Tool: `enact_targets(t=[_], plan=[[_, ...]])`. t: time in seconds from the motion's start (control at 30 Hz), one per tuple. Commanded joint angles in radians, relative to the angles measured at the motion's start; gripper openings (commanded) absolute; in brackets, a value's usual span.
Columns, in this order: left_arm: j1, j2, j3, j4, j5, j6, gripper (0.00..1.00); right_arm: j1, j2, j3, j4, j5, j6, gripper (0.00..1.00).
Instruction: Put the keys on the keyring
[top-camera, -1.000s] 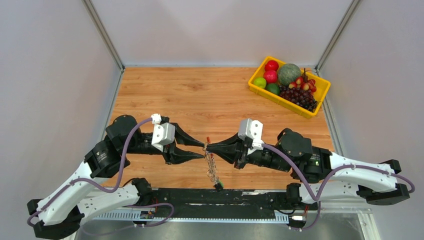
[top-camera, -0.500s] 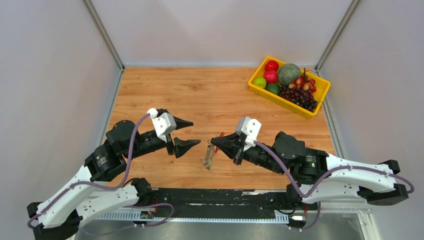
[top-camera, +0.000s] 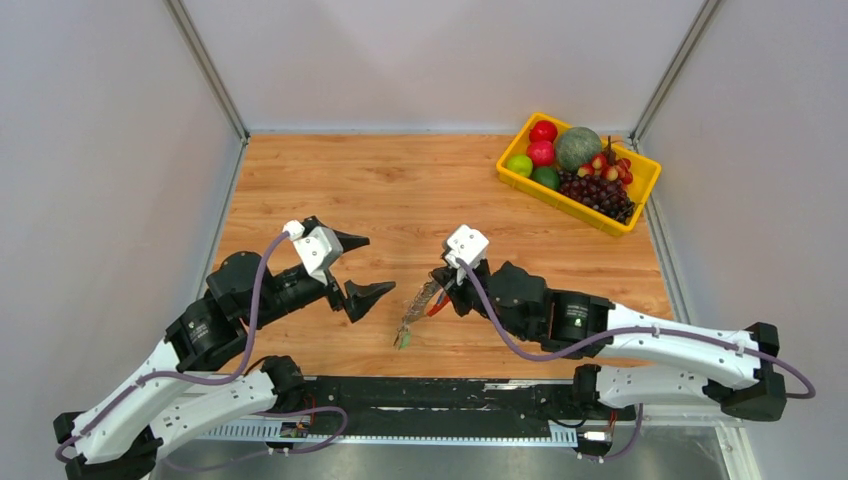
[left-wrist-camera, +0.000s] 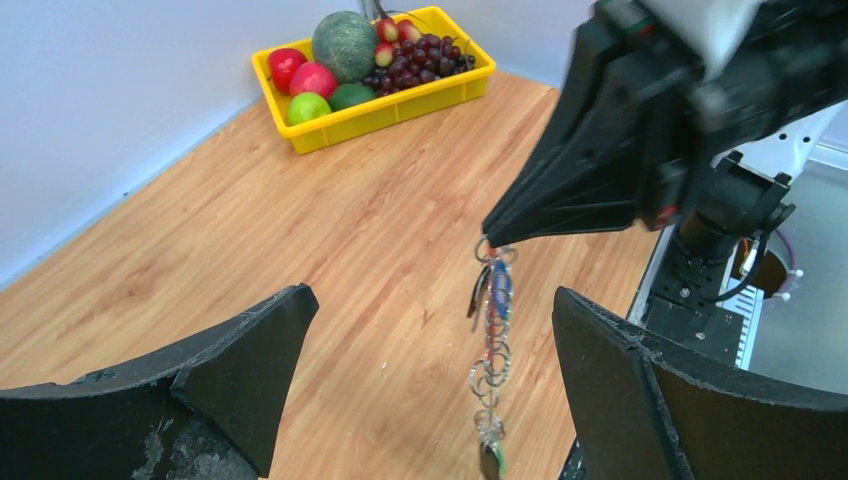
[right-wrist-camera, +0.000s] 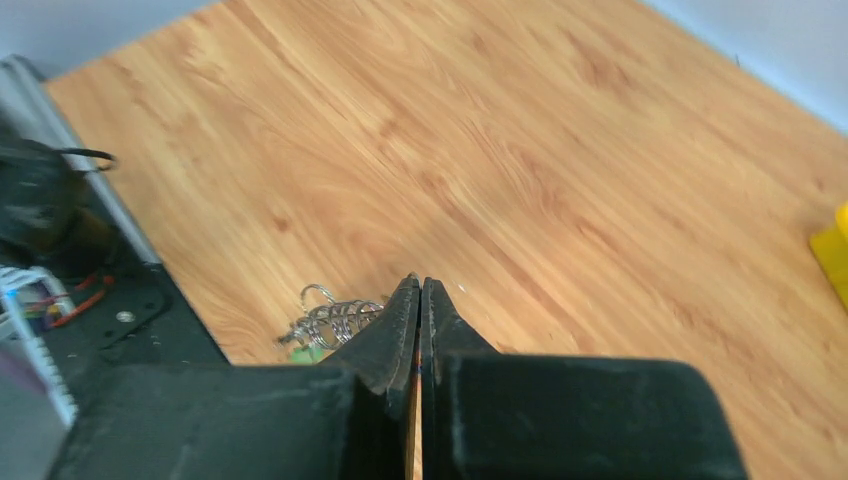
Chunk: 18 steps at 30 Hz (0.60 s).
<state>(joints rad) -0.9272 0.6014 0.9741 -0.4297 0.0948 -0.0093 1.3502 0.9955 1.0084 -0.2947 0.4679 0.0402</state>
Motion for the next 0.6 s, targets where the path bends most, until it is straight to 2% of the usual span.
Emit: enact_targets(t=[0.0, 0.3, 0.57], plan=[[-0.001, -0.015, -0.002, 0.017, -0.029, -0.011, 1.0, -0.116, 0.029, -0.055, -0.007, -0.019, 0.124, 0.0], [-0.002, -0.02, -0.022, 0.024, -0.039, -0.008, 1.0, -0.337, 0.171, -0.098, -0.002, -0.19, 0.214, 0.0], [-0.002, -0.021, -0.03, 0.032, -0.045, -0.004, 1.0, -0.421, 0.36, -0.102, 0.043, -0.209, 0.217, 0.0]])
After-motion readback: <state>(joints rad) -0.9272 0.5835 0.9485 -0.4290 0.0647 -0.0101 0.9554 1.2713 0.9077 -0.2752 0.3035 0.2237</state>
